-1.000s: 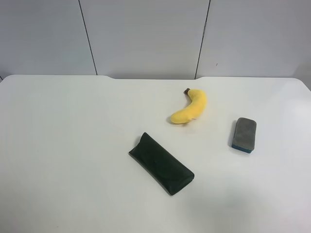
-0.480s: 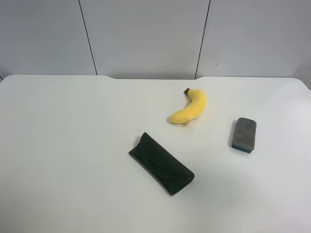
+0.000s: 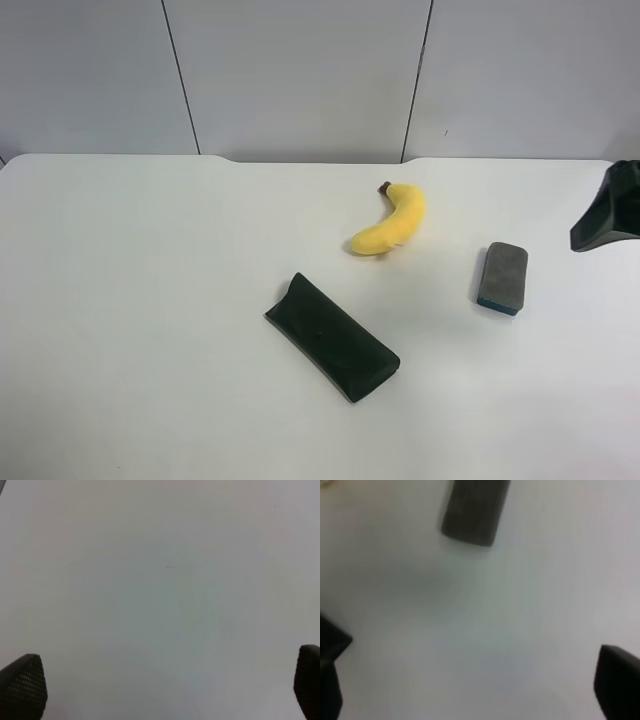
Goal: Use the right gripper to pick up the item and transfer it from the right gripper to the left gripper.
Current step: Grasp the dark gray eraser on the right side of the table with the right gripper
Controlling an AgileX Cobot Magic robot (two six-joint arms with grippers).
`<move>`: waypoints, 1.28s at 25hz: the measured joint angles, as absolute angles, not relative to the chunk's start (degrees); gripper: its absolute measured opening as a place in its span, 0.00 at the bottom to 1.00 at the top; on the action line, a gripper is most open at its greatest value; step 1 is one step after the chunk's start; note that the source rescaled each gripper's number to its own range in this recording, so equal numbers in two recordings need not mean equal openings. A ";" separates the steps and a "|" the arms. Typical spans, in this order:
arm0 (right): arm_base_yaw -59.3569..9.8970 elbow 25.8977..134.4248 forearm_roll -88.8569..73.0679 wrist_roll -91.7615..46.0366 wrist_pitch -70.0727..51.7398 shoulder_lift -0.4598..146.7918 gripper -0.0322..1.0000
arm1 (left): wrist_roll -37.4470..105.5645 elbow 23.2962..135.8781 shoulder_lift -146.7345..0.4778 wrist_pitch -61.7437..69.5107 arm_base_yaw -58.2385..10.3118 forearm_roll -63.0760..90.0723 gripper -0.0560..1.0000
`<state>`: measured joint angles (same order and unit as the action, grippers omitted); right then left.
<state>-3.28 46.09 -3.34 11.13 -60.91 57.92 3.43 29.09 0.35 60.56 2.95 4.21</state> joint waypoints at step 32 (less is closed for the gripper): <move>-3.28 49.40 -3.34 17.34 -40.63 95.56 1.00 | 3.43 29.09 0.35 60.56 2.95 4.21 1.00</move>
